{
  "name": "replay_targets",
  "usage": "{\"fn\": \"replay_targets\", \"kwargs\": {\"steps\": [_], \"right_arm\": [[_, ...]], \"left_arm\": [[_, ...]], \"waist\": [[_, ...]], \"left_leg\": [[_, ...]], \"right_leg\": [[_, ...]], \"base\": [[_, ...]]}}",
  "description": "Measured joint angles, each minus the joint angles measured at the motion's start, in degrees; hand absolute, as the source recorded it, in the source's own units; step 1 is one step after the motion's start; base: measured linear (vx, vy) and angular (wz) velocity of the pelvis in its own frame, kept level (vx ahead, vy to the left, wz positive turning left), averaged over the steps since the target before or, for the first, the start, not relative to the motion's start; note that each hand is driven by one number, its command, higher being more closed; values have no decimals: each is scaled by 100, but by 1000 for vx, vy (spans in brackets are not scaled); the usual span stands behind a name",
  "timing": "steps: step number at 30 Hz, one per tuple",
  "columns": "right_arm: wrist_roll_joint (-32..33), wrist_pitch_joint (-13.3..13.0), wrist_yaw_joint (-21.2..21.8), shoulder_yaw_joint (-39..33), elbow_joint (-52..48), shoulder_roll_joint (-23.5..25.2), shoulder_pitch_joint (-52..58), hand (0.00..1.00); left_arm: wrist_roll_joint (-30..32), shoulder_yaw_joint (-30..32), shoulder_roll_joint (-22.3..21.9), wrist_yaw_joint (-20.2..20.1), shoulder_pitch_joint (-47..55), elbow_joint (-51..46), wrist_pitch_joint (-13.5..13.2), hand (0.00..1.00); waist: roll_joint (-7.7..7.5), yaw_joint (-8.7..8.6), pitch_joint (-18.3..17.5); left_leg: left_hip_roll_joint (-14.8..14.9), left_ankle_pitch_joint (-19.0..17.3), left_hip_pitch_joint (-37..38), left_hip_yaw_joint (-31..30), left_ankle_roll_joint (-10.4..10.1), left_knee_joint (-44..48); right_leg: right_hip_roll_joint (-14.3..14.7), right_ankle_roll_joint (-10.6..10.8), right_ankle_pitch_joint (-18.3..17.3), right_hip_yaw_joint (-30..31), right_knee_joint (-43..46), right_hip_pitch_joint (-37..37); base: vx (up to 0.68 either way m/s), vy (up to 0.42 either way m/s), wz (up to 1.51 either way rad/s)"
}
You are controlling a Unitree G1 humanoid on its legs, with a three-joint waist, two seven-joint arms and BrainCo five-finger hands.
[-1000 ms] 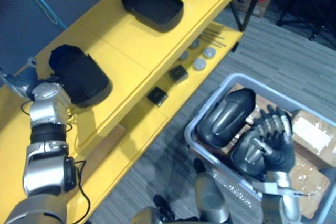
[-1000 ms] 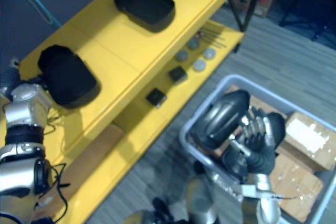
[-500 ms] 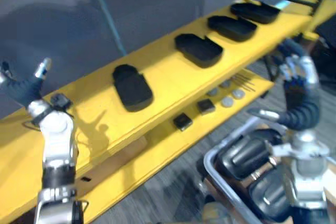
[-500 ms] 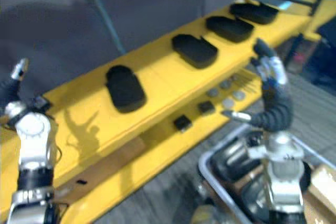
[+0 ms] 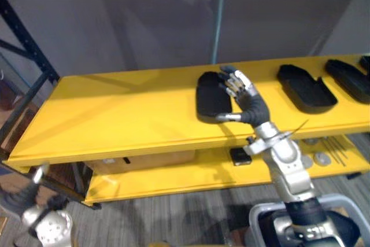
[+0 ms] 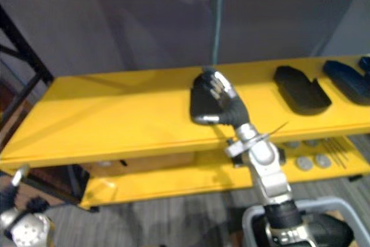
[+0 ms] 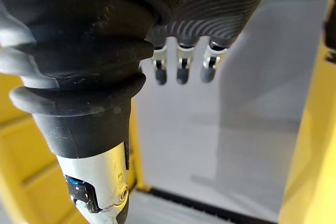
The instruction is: Walk over and take plastic housings, then place them on the shelf
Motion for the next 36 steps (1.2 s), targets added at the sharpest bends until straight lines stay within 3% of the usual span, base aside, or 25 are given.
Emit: {"fn": "replay_targets", "kwargs": {"steps": [5, 9, 14, 19, 24, 30, 36], "right_arm": [[13, -14, -384, 233, 704, 300, -423, 0], [79, -130, -707, 380, 1202, 551, -555, 0], [233, -180, -817, 553, 1620, 818, -653, 0], [226, -210, -924, 956, 2319, 1154, -653, 0], [131, -211, -783, 1196, 2549, 1280, -649, 0], [-84, -183, -793, 1548, 2548, 1381, -649, 0], [-568, -25, -1483, 1632, 2555, 1527, -649, 0]], "left_arm": [[-237, -258, -142, -474, 94, 1189, -34, 0], [-228, -298, -218, -738, 77, 1616, -35, 0], [-244, -460, -212, -885, 84, 1987, 18, 0], [-600, -529, -199, -1667, 65, 2331, 339, 0], [-680, -1021, -189, -2381, 15, 2643, 703, 0], [-686, -1419, -193, -2617, -150, 2708, 725, 0], [-872, -1690, -182, -3074, -143, 2825, 915, 0]], "waist": [[-78, 53, -36], [34, 147, 43], [39, 159, 170], [-28, 179, 314], [-33, 217, 405], [-31, 227, 410], [-56, 227, 463]], "left_leg": [[18, -2, -85, -122, -1, 48], [51, -3, -82, -164, -2, 72], [72, -11, -94, -219, -11, 121], [56, 1, -104, -210, -30, 70], [39, 2, -117, -207, -29, 41], [38, 2, -127, -206, -30, 23], [34, 5, -114, -199, -31, 22]], "right_leg": [[22, -44, -68, -59, 23, 4], [40, -46, -148, -73, 125, -1], [40, -67, -274, -100, 277, -29], [9, -11, -277, -96, 344, -101], [-7, -1, -279, -96, 346, -173], [-11, 0, -279, -99, 346, -190], [-22, 14, -289, -96, 371, -190]], "base": [[22, 3, 15], [-17, -6, 3], [-16, -2, 5], [0, 0, 0], [21, 2, -1], [23, 1, 0], [-27, 3, 0]]}}
